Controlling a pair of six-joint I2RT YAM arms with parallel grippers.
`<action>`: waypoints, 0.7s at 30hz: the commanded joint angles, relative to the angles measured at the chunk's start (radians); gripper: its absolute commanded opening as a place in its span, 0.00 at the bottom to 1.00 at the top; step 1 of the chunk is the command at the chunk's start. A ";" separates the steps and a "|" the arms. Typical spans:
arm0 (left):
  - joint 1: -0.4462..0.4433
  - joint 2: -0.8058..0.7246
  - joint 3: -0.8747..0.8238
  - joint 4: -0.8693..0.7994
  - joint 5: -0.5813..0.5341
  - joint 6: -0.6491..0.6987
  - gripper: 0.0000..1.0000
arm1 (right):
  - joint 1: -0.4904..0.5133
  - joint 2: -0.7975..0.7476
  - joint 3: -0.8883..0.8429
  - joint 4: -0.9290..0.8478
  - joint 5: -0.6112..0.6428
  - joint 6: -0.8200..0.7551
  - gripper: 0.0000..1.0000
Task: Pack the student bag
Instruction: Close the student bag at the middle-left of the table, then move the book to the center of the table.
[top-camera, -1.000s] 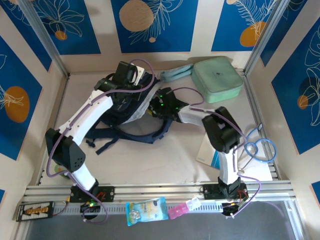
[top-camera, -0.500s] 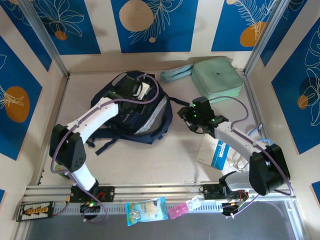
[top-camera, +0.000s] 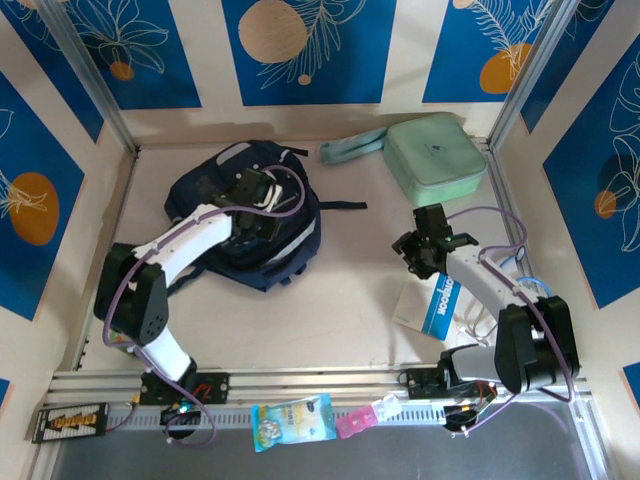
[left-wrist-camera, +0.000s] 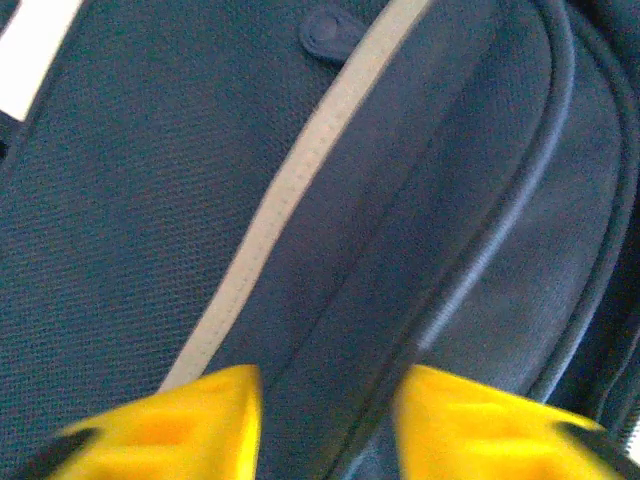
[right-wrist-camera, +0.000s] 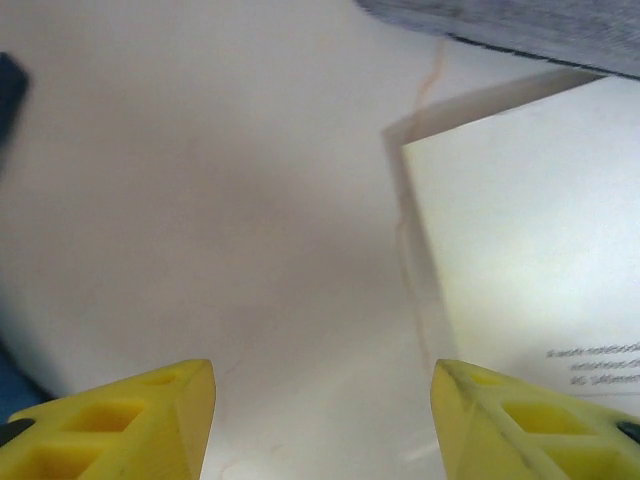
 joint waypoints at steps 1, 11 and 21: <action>0.009 -0.054 0.013 0.034 0.097 -0.082 0.60 | -0.017 0.046 -0.019 -0.051 0.011 -0.040 0.60; -0.010 -0.044 0.055 0.091 0.326 -0.240 0.79 | 0.001 0.123 -0.075 -0.014 -0.068 0.033 0.60; -0.048 -0.024 0.056 0.153 0.371 -0.323 1.00 | 0.116 0.217 -0.017 0.154 -0.193 0.148 0.60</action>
